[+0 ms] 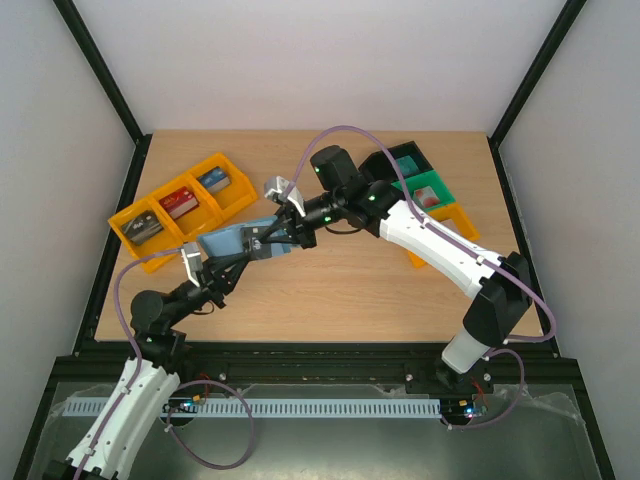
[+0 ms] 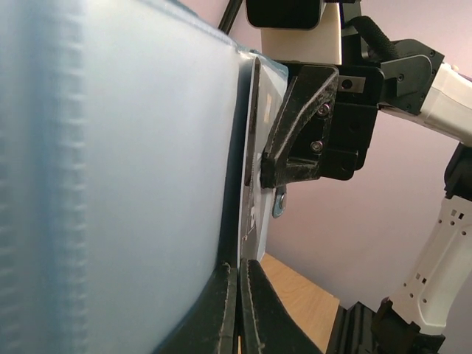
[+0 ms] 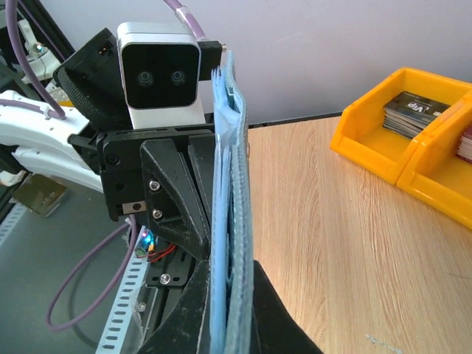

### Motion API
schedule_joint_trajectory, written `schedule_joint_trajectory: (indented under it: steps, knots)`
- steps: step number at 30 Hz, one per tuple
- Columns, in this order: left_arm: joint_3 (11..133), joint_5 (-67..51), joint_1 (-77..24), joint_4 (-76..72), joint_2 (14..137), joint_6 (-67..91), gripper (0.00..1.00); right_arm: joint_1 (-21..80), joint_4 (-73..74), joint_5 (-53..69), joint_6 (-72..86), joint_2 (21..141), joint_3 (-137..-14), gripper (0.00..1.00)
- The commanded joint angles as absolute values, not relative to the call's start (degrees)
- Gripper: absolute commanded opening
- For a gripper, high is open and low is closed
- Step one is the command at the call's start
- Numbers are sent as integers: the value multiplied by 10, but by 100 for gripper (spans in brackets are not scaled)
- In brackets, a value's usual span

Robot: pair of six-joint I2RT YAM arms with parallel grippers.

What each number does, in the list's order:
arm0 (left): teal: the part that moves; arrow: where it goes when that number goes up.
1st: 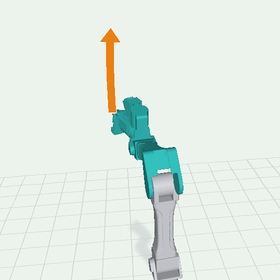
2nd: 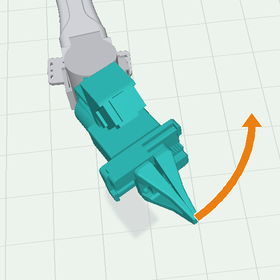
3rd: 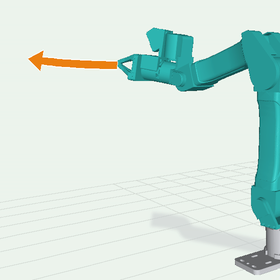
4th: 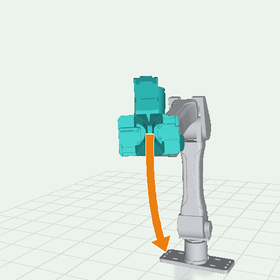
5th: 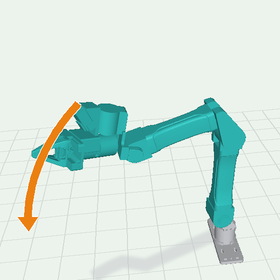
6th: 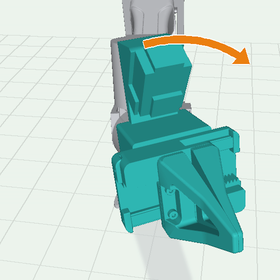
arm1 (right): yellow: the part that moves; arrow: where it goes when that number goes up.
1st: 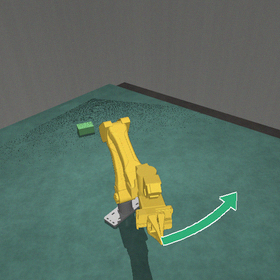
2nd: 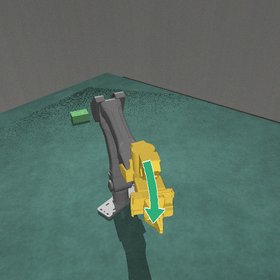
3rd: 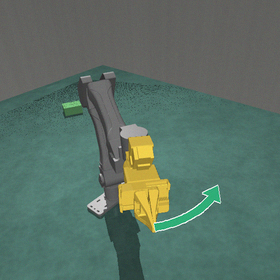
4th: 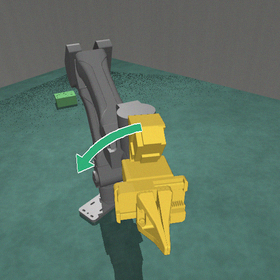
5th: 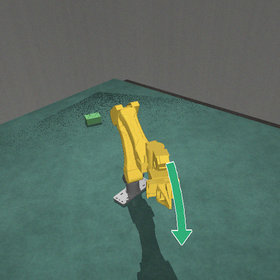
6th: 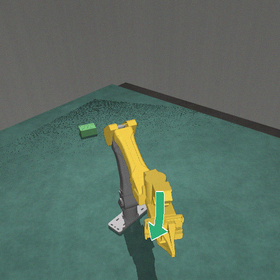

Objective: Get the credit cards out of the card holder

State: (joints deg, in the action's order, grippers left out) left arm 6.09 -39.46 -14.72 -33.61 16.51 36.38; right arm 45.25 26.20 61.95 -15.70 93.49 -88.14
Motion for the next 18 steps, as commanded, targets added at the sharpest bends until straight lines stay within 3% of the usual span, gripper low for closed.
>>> schedule_joint_trajectory:
  steps: [1, 6, 9, 18]
  knots:
    - [69, -338, -125, -338, 159, 359, 2, 403, 261, 620, -128, 889, -875, 6]
    - [68, -339, -124, -346, 160, 365, 2, 403, 247, 647, -116, 891, -864, 9]
    - [67, -337, -123, -348, 158, 366, 2, 402, 237, 642, -114, 884, -857, 5]
    - [67, -300, -120, -327, 156, 366, 2, 358, 215, 497, -3, 913, -862, 2]
